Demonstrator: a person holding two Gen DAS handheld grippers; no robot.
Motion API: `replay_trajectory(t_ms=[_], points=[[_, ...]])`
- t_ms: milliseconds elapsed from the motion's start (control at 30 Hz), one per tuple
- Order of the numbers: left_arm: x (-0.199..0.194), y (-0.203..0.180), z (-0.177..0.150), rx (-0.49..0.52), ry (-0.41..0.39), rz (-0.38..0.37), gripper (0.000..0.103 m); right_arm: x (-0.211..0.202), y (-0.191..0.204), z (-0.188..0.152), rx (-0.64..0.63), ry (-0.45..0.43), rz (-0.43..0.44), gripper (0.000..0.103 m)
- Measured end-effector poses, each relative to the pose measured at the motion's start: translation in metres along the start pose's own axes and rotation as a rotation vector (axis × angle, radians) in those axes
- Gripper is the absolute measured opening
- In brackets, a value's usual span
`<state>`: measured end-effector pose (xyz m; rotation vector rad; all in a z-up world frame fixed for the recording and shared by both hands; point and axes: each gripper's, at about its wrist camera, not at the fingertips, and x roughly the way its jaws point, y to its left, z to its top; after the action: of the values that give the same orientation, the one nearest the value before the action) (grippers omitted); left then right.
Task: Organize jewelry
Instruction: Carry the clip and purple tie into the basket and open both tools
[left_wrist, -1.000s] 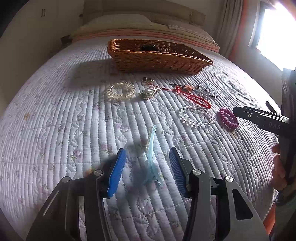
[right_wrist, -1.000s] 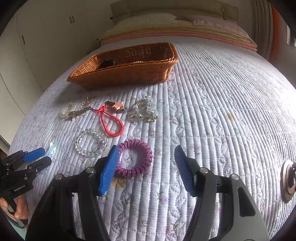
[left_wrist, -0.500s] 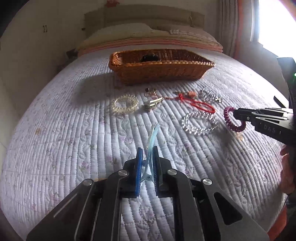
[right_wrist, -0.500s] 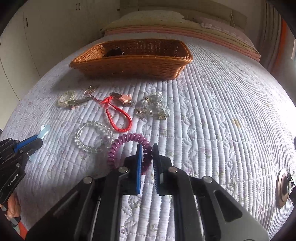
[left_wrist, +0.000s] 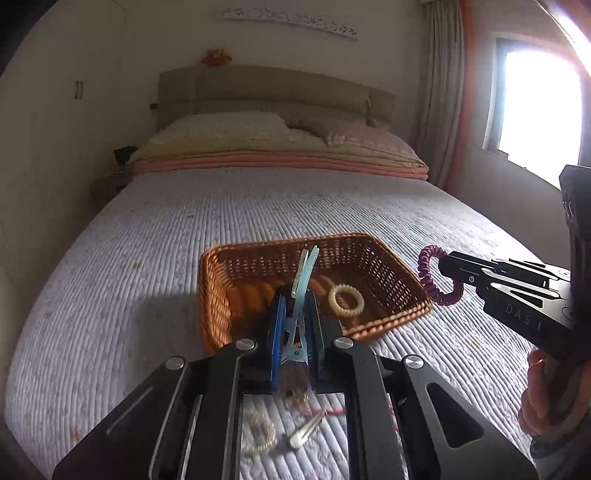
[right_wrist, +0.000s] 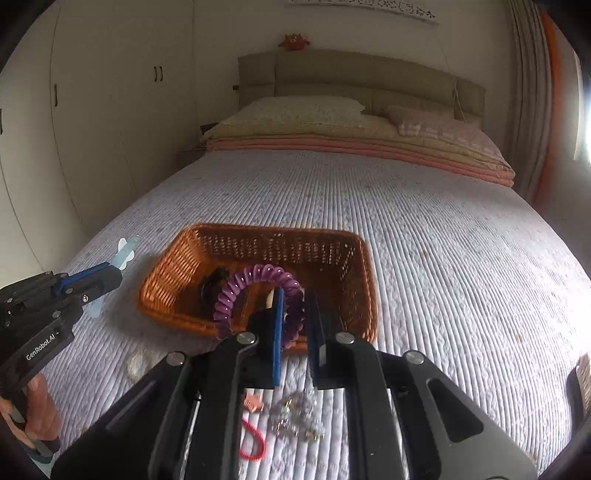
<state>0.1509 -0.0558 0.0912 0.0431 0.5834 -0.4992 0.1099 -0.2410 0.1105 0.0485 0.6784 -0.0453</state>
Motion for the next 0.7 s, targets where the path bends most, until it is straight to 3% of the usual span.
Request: replay_trajectory(t_ms=[133,300,533,700], points=[[0.052,0.013,0.016,-0.028,0.065,0.030,0.009,0.055,-0.005,0.026,0.021,0.054,-0.020,0.009],[0.105,0.029,0.015,-0.071,0.181,0.074,0.009,0.123,-0.010,0.032,0.069,0.180,-0.039,0.009],[0.132,0.024,-0.003,-0.026,0.260,0.064,0.009,0.173,-0.020,0.015,0.142,0.320,-0.035,0.009],[0.132,0.027,-0.008,-0.039,0.264,0.052,0.011,0.178,-0.022,0.009,0.158,0.326,-0.005,0.010]])
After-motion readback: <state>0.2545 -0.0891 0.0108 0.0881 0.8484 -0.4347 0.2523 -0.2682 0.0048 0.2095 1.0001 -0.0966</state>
